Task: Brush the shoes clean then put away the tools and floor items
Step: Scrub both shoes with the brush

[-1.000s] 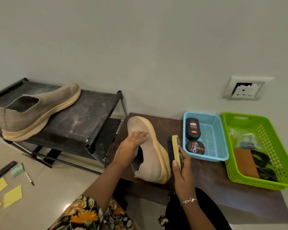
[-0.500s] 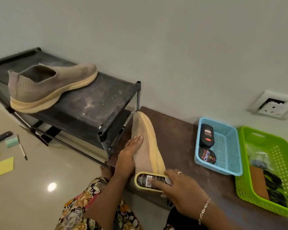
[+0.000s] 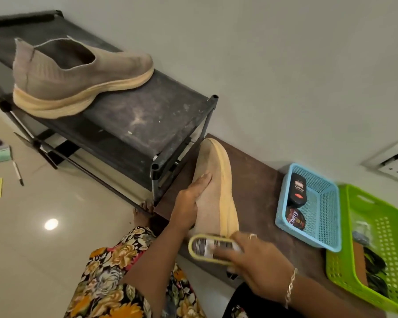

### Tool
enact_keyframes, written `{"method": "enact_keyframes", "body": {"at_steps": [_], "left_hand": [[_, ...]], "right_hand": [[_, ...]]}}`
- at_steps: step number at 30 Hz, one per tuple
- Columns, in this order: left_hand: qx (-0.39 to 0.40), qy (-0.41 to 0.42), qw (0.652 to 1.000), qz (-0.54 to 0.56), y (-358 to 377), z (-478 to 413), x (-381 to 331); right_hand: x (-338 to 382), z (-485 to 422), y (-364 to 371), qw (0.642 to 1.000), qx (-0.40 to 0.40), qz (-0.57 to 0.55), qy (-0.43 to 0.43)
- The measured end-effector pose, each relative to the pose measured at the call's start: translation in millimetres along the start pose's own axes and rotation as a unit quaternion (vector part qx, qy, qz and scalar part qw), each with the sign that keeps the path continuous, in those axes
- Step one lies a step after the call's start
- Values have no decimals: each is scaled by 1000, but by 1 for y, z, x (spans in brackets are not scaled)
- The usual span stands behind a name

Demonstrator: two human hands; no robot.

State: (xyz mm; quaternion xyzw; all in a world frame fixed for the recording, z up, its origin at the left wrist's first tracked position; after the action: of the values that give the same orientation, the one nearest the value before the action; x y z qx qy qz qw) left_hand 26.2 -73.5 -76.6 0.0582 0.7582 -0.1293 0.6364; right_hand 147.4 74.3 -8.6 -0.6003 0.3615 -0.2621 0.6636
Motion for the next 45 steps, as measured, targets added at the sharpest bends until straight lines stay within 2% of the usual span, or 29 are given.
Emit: {"method": "enact_keyframes", "body": {"at_steps": [2,3,5,7,9,11,13,14,16,17,19,22,24,26,28,31,32,33,35,38,40,42,45], "left_hand": [[-6,14,1000,8,0,0,-1],[-8,12,1000,17,0,0,-2],[-5,-4,1000,30,0,-1,-2],[-2,-5,1000,21,0,2,-1],[-3,-4,1000,21,0,2,1],[-9,-13,1000,20,1,1,6],[-12,-23,999,43,3,0,2],[-11,-35,997,65,3,-1,1],[6,-2,999,47,5,-1,-3],[6,6,999,38,6,-1,-1],[2,-22,997,73,4,-3,1],[-5,-25,997,73,4,-1,-1],[-5,-33,995,92,4,0,0],[-17,-50,994,97,3,-2,2],[-10,-61,992,113,3,-5,4],[7,-44,993,110,5,-7,4],[13,-39,993,108,6,-7,6],[16,-40,993,111,6,-7,7],[6,-52,992,112,6,-7,9],[-3,-45,991,123,5,-6,6],[-16,-48,990,133,5,-6,6],[-22,-67,987,145,4,-8,9],[-5,-63,988,142,5,-9,10]], "right_hand": [[-6,5,0,995,14,51,-81],[-21,-4,0,995,-1,70,-72],[-63,-39,-9,997,-36,54,38],[-102,-72,-18,989,-16,35,145],[-110,-78,-11,986,-16,-18,167],[-79,-67,-8,990,-30,-24,139],[-36,-38,-7,995,1,-45,89],[-20,-23,-6,998,7,-38,43],[-13,-9,-3,998,14,18,-59],[-22,-12,-4,996,17,43,-79],[-56,-34,-7,998,-18,64,-23],[-111,-75,-16,987,-17,34,156],[-112,-76,-8,982,-20,-13,188],[-77,-61,-5,987,-27,-42,154],[-31,-30,-3,993,6,-69,93],[-11,-4,1,998,12,14,-58],[-23,-10,0,997,6,33,-65],[-41,-20,-1,998,-10,42,-40],[-84,-51,-8,996,-41,35,68],[-115,-78,-6,984,-45,24,171],[-95,-73,-4,982,-63,4,179],[-55,-48,-4,985,-28,-55,158],[-4,-7,-5,998,6,-42,56]]}}
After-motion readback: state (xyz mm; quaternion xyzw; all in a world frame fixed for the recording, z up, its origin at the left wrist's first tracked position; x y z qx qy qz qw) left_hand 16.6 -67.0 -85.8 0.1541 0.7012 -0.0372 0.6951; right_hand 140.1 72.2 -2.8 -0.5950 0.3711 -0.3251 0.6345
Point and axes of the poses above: each hand's wrist, its own z-axis away from the middle knuckle, its own y-axis out of the palm, x = y × z, the point moved 2 cm from there along -z, towards the middle knuckle, and after that the axes turned 9 degrees about z, right-handed, at the moved point
